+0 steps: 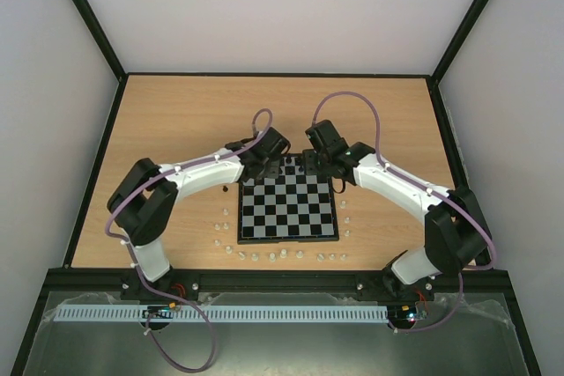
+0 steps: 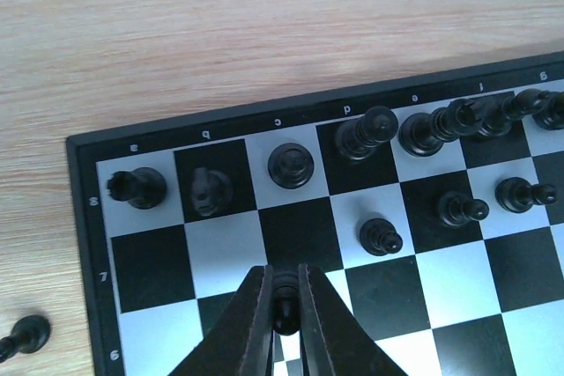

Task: Set up the chess pieces on the board
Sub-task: Place the chess piece on the chessboard, then pick up the chess piece at the center of the board, then place the chess piece on the chessboard.

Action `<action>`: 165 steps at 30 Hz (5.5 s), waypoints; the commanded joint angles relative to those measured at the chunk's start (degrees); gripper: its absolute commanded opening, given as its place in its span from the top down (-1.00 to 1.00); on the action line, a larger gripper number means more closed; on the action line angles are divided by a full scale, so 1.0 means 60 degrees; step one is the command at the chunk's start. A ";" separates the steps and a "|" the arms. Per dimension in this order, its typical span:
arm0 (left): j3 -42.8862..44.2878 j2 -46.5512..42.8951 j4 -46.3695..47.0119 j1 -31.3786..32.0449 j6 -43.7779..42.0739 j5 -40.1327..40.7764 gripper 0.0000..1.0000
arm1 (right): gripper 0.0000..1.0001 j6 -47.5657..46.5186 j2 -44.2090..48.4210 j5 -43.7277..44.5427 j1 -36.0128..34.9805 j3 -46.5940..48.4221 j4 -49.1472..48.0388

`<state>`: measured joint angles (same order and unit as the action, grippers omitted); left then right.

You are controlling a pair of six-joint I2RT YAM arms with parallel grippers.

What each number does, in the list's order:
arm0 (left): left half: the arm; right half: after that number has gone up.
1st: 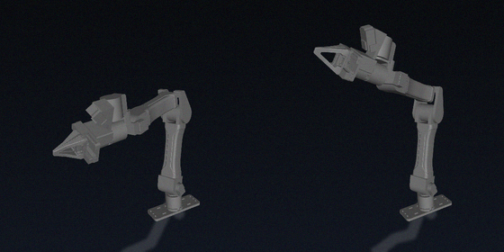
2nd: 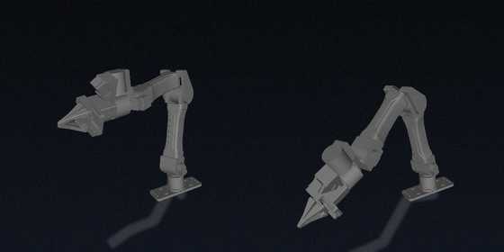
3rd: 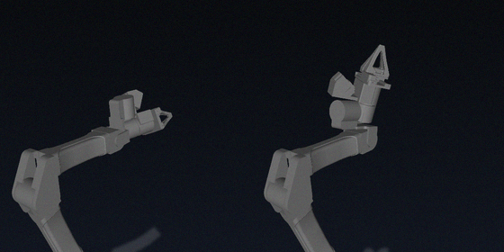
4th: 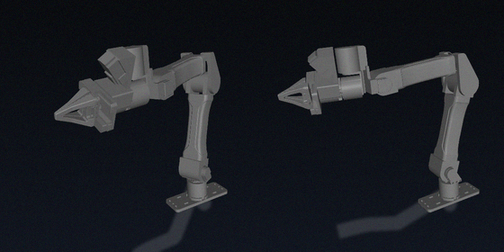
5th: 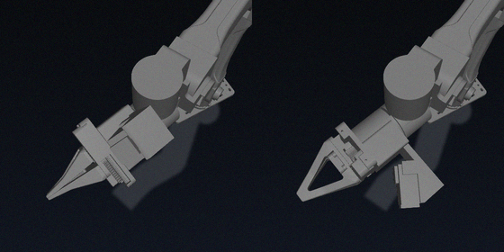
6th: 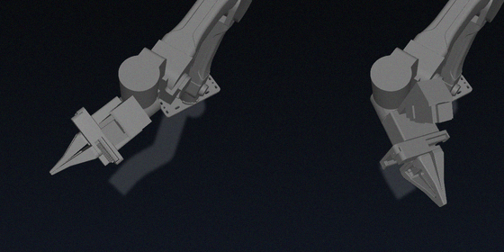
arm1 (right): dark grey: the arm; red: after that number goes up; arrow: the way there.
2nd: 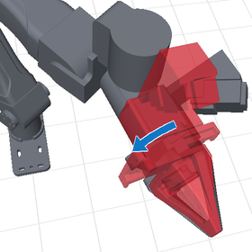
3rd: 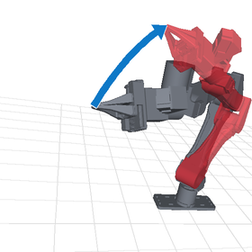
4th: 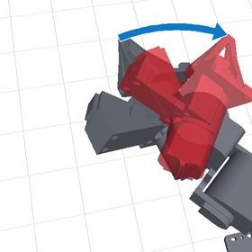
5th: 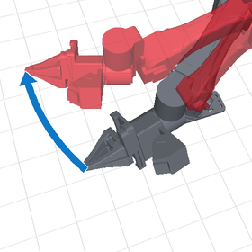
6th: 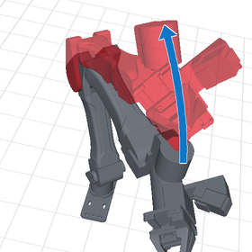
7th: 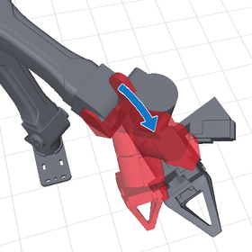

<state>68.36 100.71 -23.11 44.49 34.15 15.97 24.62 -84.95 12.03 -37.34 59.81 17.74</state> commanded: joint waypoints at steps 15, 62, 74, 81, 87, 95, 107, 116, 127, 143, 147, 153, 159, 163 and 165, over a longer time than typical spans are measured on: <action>0.0491 0.1202 0.0419 0.0098 0.0078 -0.0153 0.82 | -0.04 0.0041 0.0071 0.0049 0.0086 -0.0139 0.0208; -0.2512 -0.3753 0.1340 -0.0909 -0.0535 0.0683 -0.32 | -0.23 0.0025 -0.0221 -0.0058 0.0603 -0.0326 -0.0100; -0.3514 -0.4120 0.2140 -0.1751 -0.0759 -0.0106 -0.98 | -0.97 0.0447 -0.0639 -0.0062 0.2417 -0.0155 0.0009; -0.3609 -0.4372 0.2116 -0.1760 -0.0744 -0.0113 -0.98 | -0.65 0.0437 -0.1603 -0.0259 0.3109 0.0057 0.0112; -0.3628 -0.4422 0.2096 -0.1747 -0.0759 -0.0129 -0.98 | -0.26 0.0350 -0.2228 -0.0613 0.3278 0.0109 -0.0093; -0.3599 -0.4306 0.2094 -0.1756 -0.0755 -0.0069 -0.98 | 0.05 0.0247 -0.2490 -0.0828 0.3279 0.0281 -0.0145; -0.3574 -0.4232 0.2062 -0.1753 -0.0757 -0.0024 -0.98 | 0.52 0.0247 -0.2896 -0.0971 0.3276 0.0457 -0.0189; -0.3568 -0.4221 0.2051 -0.1758 -0.0755 0.0005 -0.98 | 0.72 0.0248 -0.3087 -0.1159 0.3279 0.0560 -0.0235; -0.3555 -0.4192 0.2037 -0.1775 -0.0766 0.0020 -0.98 | 0.95 0.0261 -0.2888 -0.1028 0.3251 0.0429 -0.0161; -0.3582 -0.4162 0.2064 -0.1818 -0.0734 0.0034 -0.98 | 0.96 0.0346 -0.1725 -0.0312 0.1982 0.0943 0.0891; -0.3572 -0.4158 0.2069 -0.1838 -0.0735 0.0034 -0.98 | 0.96 0.0357 -0.1932 -0.0288 0.1515 0.1181 0.1089; -0.3583 -0.4121 0.2064 -0.1856 -0.0726 0.0034 -0.98 | 0.96 0.0321 -0.2463 -0.0326 0.1047 0.1562 0.1325; -0.3578 -0.4128 0.2065 -0.1860 -0.0743 0.0049 -0.98 | 0.96 0.0295 -0.2876 -0.0350 0.0782 0.1864 0.1468; -0.3569 -0.4128 0.2067 -0.1863 -0.0741 0.0049 -0.98 | 0.95 0.0305 -0.3056 -0.0320 0.0691 0.1964 0.1491; -0.3576 -0.4114 0.2067 -0.1873 -0.0741 0.0047 -0.98 | 0.95 0.0306 -0.3150 -0.0321 0.0662 0.1981 0.1459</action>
<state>47.51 75.42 -11.05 33.71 30.00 15.38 26.17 -102.19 9.47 -32.69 69.95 23.07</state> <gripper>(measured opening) 0.988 0.045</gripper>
